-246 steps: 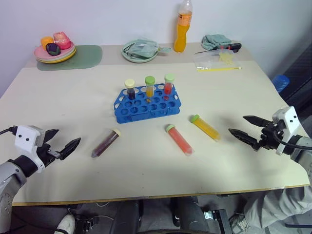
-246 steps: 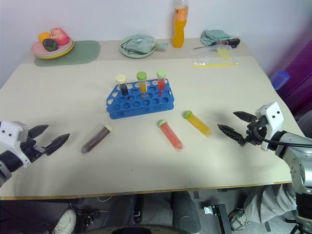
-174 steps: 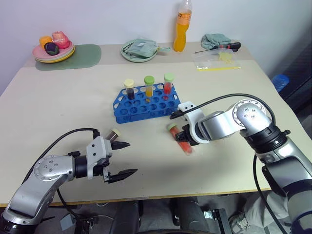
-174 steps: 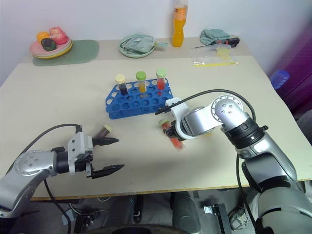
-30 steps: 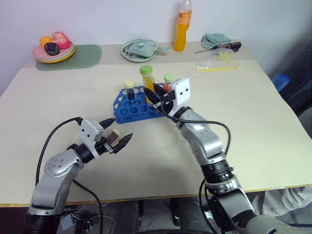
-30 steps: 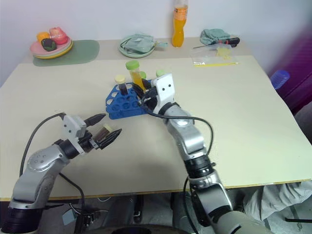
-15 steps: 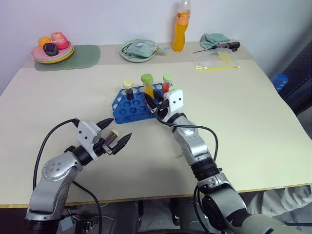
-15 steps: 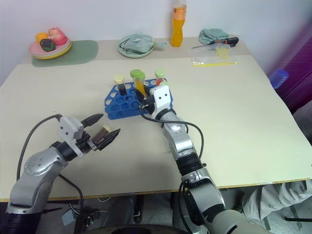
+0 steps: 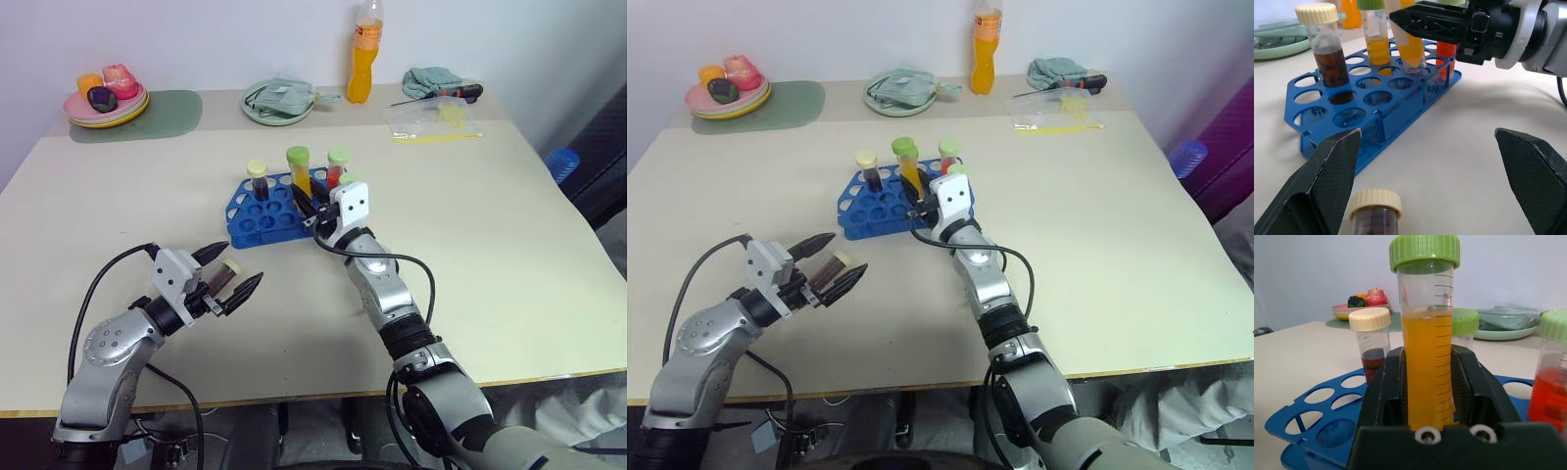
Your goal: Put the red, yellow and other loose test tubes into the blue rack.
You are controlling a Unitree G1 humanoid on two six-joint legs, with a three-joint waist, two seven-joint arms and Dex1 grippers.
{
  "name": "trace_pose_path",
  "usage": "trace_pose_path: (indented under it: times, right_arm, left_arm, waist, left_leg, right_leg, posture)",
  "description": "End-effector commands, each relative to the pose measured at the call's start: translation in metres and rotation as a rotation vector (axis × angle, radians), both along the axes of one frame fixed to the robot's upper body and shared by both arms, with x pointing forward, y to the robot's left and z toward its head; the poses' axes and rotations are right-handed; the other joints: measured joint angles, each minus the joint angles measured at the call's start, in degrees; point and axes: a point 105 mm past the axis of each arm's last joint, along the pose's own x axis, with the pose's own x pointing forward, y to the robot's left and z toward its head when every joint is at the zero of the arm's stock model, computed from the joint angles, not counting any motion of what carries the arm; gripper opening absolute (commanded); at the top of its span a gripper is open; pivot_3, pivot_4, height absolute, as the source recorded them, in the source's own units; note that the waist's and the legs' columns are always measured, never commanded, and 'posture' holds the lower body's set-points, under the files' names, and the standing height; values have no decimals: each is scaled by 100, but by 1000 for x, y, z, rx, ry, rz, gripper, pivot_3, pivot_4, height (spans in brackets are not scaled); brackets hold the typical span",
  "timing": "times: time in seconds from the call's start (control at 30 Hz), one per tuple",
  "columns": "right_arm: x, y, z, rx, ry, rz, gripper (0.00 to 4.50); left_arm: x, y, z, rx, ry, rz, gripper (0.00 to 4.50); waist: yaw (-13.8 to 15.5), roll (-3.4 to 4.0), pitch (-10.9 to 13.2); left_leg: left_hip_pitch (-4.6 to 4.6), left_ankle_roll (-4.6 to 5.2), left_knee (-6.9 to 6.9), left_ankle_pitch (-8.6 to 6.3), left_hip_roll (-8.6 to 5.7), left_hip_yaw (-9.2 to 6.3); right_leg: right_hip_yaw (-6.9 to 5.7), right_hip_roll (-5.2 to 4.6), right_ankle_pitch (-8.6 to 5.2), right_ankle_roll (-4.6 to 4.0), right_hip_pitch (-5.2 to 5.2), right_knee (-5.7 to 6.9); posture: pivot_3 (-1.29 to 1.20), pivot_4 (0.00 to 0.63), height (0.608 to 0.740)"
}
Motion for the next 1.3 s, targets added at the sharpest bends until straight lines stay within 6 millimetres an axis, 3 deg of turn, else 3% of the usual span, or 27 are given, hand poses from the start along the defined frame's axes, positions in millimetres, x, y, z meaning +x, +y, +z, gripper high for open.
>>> trace_pose_path:
  times: [0.03, 0.77, 1.0, 1.1, 1.3]
  right_arm:
    - [-5, 1, -2, 13, -8, 13, 760]
    - [4, 5, -15, 7, -25, -10, 760]
    - [-18, 0, 11, -50, -184, 38, 4182]
    - [-43, -9, 20, -120, -203, 176, 4182]
    - [-88, -30, 25, -363, -175, 424, 4182]
  left_arm:
    - [-2, -1, 7, -3, -39, -5, 4500]
    - [-2, -9, 19, -1, -46, -11, 4500]
    - [5, 9, 26, 39, 1, 95, 4500]
    - [10, 15, 34, 58, 97, 132, 4500]
    - [20, 21, 39, 463, 375, 169, 4500]
  waist:
    - [0, 0, -1]
    - [-13, 1, -2]
    - [-2, 5, 1]
    - [35, 4, 1]
    - [20, -1, 4]
  left_leg:
    - [0, 0, 0, 0, 1, 0]
    - [7, -5, 0, 3, 5, 0]
    - [4, -5, -3, 3, 9, -2]
    - [2, -5, -2, 3, 8, -9]
    - [6, -5, 5, 3, -9, -15]
  right_leg:
    - [0, 0, 0, 0, 0, 0]
    - [1, 0, 2, -4, 4, 4]
    - [1, 0, 2, -4, 1, 4]
    - [0, 0, 2, -3, 1, 4]
    - [-4, 2, 1, -1, 14, 2]
  posture:
    - [0, 150, 740]
    - [0, 150, 740]
    - [0, 150, 740]
    - [0, 150, 740]
    - [0, 150, 740]
